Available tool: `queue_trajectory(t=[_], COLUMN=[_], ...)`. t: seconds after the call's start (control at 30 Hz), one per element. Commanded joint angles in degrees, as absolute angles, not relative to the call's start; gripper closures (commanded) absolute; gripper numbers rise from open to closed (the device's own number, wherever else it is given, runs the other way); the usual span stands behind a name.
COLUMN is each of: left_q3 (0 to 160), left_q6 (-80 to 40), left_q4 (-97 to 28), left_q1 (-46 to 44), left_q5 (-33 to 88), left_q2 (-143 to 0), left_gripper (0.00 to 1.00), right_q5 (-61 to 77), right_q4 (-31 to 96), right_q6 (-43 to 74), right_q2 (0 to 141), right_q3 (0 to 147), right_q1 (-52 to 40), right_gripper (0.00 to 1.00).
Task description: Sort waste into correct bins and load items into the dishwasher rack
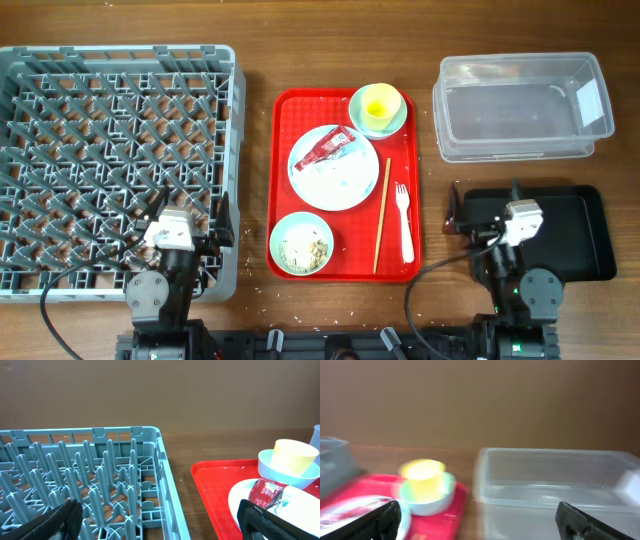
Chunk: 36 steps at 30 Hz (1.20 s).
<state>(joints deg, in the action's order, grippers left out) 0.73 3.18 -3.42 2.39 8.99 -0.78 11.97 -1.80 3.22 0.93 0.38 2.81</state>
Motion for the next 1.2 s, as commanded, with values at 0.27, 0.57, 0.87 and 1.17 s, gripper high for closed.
queue_trajectory(t=[0.27, 0.57, 0.87, 1.17], left_q3=[0.32, 0.32, 0.32, 0.32], left_q6=[4.1, 4.1, 4.1, 4.1], left_q4=[-3.46, -3.46, -3.46, -3.46], left_q1=[2.24, 2.24, 2.24, 2.24], left_q5=[9.32, 9.34, 9.34, 9.34], left_q2=[-0.38, -0.38, -0.38, -0.38], left_gripper=[0.0, 0.0, 0.0, 0.0], right_q5=[40.53, 51.07, 5.13, 3.79], right_q4=[-24.97, 9.52, 34.96, 23.86], right_q6=[72.12, 28.16, 26.17, 34.65], right_q2=[0.64, 39.7, 71.44, 96.99], right_q3=[1.54, 37.06, 60.97, 60.64], right_q1=[2.98, 2.48, -32.4, -34.65], right_gripper=[0.01, 0.0, 0.0, 0.33])
